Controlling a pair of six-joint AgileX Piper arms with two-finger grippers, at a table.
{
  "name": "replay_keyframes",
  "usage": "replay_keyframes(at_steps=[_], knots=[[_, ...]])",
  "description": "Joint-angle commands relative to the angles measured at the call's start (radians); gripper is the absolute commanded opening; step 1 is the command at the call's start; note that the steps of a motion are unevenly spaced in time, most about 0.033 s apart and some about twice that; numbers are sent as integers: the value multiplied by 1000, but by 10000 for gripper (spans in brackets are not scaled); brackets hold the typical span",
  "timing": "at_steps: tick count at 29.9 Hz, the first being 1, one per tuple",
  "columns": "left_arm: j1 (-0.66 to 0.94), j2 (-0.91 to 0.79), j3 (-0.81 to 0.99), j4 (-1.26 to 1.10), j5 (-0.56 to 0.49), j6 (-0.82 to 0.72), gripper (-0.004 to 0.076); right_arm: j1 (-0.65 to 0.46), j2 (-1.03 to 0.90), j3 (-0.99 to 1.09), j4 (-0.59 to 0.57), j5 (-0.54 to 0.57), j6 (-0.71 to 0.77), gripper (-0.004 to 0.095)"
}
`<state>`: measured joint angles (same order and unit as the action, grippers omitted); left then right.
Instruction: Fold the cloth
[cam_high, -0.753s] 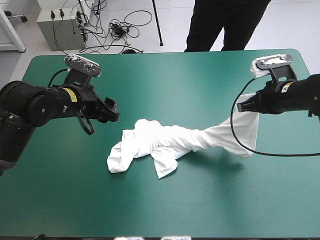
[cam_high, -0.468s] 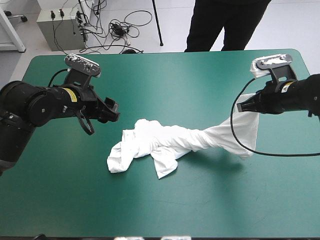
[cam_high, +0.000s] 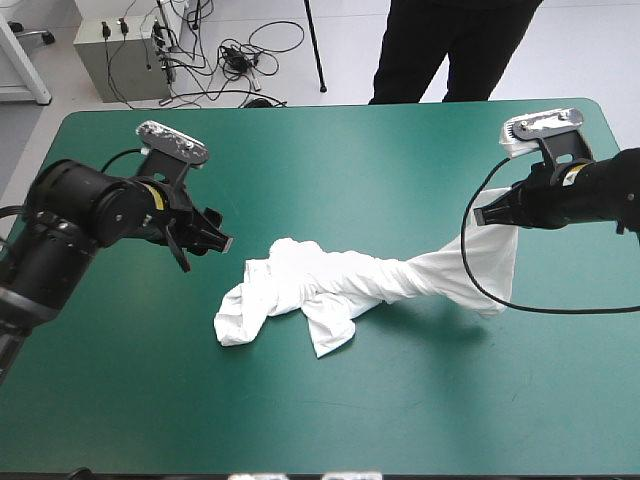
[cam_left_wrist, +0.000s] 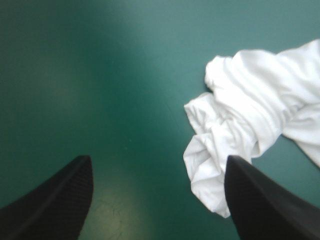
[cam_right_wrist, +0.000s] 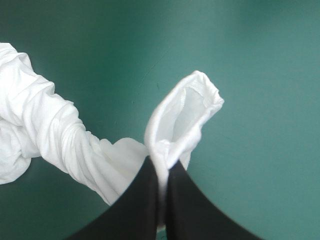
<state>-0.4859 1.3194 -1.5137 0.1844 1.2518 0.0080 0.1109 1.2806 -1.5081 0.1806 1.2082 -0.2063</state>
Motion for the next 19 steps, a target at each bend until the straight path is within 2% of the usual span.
replay_keyframes(at_steps=[1,9,19], knots=[[0,28,56,30,9,-14,528,1,-29,-35,8,-35,-16,-17],[0,192,217,37,-29,-14,528,1,-33,-35,8,-29,-24,-17],[79,343,228,-101,-131,46,528,1,-37,-35,1,-14,-31,-17]])
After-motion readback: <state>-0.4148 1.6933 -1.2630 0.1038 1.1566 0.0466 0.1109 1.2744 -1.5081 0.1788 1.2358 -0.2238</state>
